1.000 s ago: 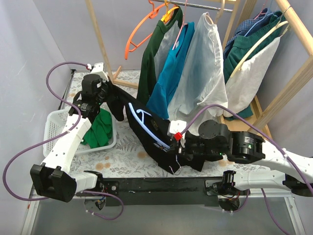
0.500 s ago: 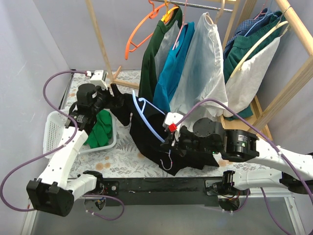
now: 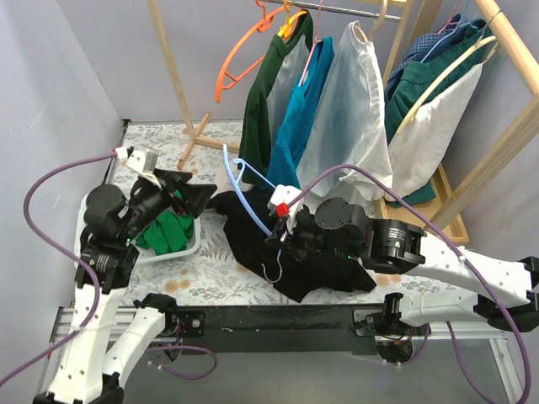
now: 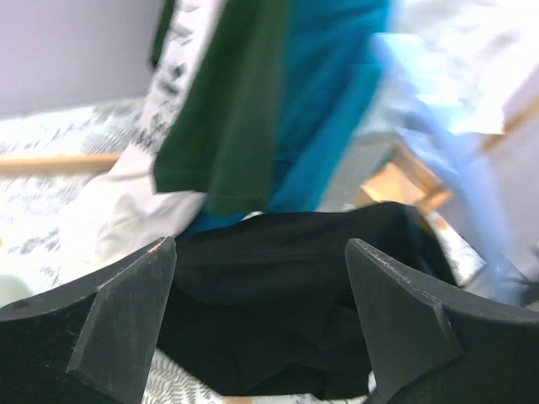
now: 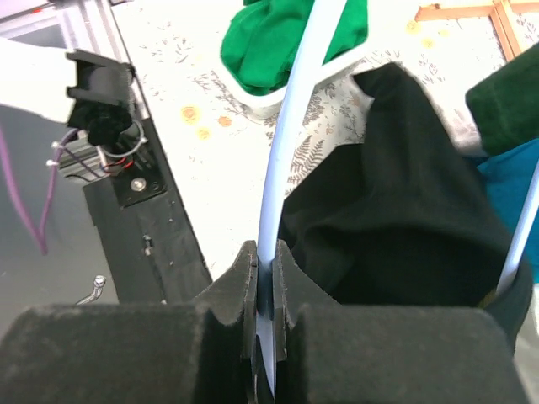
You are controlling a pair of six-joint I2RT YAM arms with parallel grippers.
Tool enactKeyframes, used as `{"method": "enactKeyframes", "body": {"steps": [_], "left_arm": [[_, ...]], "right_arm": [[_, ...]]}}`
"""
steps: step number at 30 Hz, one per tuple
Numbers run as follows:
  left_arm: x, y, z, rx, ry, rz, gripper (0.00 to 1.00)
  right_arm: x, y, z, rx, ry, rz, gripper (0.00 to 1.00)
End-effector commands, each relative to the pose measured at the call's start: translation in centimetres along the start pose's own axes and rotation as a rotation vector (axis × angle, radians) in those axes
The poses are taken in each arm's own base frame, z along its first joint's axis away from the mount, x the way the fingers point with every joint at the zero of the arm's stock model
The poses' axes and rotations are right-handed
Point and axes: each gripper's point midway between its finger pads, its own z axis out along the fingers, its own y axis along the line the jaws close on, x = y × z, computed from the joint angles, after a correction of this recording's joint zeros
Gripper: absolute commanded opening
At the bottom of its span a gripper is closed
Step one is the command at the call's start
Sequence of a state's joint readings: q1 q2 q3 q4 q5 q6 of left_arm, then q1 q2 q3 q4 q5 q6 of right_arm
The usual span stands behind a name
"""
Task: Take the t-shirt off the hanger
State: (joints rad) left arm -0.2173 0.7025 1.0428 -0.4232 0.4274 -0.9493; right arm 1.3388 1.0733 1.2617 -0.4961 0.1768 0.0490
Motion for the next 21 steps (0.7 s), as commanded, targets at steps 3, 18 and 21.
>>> {"method": "enactKeyframes", "body": {"steps": [3,18,21], "left_arm": [[0.2,-6.3,-3.1,0.324,0.010,0.072,0.85],[0.4,-8.9,-2.2,0.552,-0.027,-0.084,0.87],[0.6,-8.3,-1.4,0.522,-0.013,-0.125,0.85]], "right_arm": [[-3.2,-1.5,1.0,0.005,-0.106,0.022,0.01],[-2.6,0.6,4.6,-0.188,-0.060,-0.034,0.01],[-2.9,0.8,5.2,-0.203,-0.075,-0.040,0.01]]}}
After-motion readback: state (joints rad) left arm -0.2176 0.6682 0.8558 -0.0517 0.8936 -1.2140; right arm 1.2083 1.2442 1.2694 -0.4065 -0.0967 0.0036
